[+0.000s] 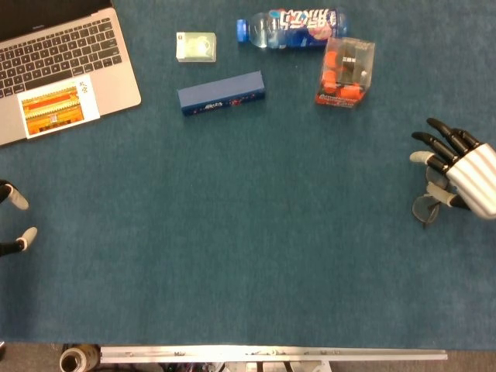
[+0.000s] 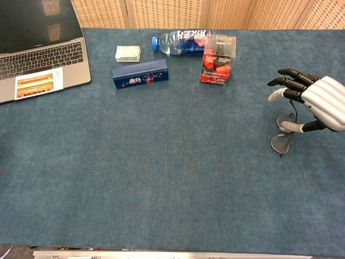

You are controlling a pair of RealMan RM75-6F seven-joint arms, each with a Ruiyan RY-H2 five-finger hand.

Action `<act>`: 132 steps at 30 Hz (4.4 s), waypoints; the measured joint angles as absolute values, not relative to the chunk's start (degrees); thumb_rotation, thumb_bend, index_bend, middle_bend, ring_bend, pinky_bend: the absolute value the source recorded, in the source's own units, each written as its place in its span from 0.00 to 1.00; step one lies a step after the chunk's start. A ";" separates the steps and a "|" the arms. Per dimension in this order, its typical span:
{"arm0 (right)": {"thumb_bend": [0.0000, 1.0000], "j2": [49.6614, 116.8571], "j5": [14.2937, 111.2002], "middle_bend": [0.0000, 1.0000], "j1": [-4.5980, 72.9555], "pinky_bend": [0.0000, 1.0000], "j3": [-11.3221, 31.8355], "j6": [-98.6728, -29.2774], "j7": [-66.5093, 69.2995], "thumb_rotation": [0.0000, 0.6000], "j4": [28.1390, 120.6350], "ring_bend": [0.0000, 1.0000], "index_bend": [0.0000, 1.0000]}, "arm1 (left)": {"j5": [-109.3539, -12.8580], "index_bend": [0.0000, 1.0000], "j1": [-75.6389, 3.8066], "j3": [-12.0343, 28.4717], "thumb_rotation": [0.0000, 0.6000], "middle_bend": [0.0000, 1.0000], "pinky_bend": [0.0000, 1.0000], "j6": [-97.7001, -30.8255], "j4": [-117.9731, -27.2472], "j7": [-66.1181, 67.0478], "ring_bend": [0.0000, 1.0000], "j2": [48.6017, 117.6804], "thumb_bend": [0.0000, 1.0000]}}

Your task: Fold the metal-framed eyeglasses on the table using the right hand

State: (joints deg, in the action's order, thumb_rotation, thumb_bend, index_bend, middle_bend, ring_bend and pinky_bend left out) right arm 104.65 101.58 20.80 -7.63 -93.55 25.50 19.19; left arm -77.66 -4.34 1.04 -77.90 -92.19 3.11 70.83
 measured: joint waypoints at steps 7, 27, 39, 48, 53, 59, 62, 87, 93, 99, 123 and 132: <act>0.16 105.67 101.05 0.22 20.57 0.30 -7.60 -92.23 25.52 1.00 18.41 0.09 0.37 | -77.70 0.49 -4.32 1.03 1.00 0.36 0.51 -77.90 -92.14 2.93 0.24 70.88 0.16; 0.16 108.42 99.58 0.22 19.83 0.30 -7.43 -88.89 26.48 1.00 15.12 0.09 0.37 | -77.57 0.49 -4.19 0.96 1.00 0.36 0.51 -77.71 -91.97 2.57 0.24 70.85 0.16; 0.16 106.65 99.18 0.22 19.54 0.30 -6.87 -92.89 26.69 1.00 16.18 0.09 0.37 | -77.77 0.49 -4.52 1.11 1.00 0.36 0.51 -77.64 -92.52 3.28 0.24 70.74 0.16; 0.16 105.73 99.29 0.22 18.53 0.30 -7.27 -92.97 26.00 1.00 17.77 0.09 0.37 | -77.72 0.49 -4.56 1.18 1.00 0.36 0.51 -77.75 -92.78 3.65 0.24 70.69 0.16; 0.17 106.51 99.28 0.22 18.51 0.30 -7.39 -92.00 26.10 1.00 17.48 0.09 0.37 | -77.52 0.49 -4.50 1.14 1.00 0.36 0.51 -77.73 -92.87 3.69 0.24 70.65 0.16; 0.17 107.34 99.20 0.22 18.78 0.30 -7.32 -91.49 26.54 1.00 16.84 0.09 0.37 | -77.23 0.49 -4.27 1.02 1.00 0.36 0.51 -77.67 -92.61 3.35 0.24 70.69 0.16; 0.17 107.57 99.28 0.22 18.80 0.30 -7.42 -91.30 26.62 1.00 16.62 0.09 0.37 | -77.25 0.49 -4.18 0.99 1.00 0.36 0.51 -77.74 -92.49 3.08 0.24 70.73 0.16; 0.17 109.43 99.50 0.22 17.39 0.30 -8.61 -87.92 27.14 1.00 14.19 0.09 0.37 | -77.27 0.49 -3.99 0.94 1.00 0.36 0.51 -77.70 -91.98 2.52 0.24 70.96 0.16; 0.17 108.87 99.23 0.22 17.48 0.30 -8.10 -89.95 27.29 1.00 14.47 0.09 0.37 | -77.46 0.49 -4.08 1.10 1.00 0.36 0.51 -77.87 -92.25 2.65 0.24 70.75 0.16; 0.17 106.33 98.31 0.22 17.51 0.30 -6.50 -95.01 26.93 1.00 16.84 0.09 0.37 | -78.06 0.49 -4.44 1.34 1.00 0.36 0.51 -78.07 -92.71 3.02 0.24 70.42 0.16; 0.21 77.28 87.94 0.25 13.01 0.30 -1.58 -91.82 7.81 1.00 77.60 0.09 0.37 | -81.37 0.49 -7.22 3.45 1.00 0.36 0.51 -79.12 -94.03 3.10 0.24 68.17 0.16; 0.21 68.56 79.25 0.25 7.14 0.30 -2.02 -88.00 -5.53 1.00 95.30 0.09 0.37 | -81.69 0.49 -7.61 3.60 1.00 0.36 0.51 -79.26 -93.27 1.68 0.24 68.04 0.16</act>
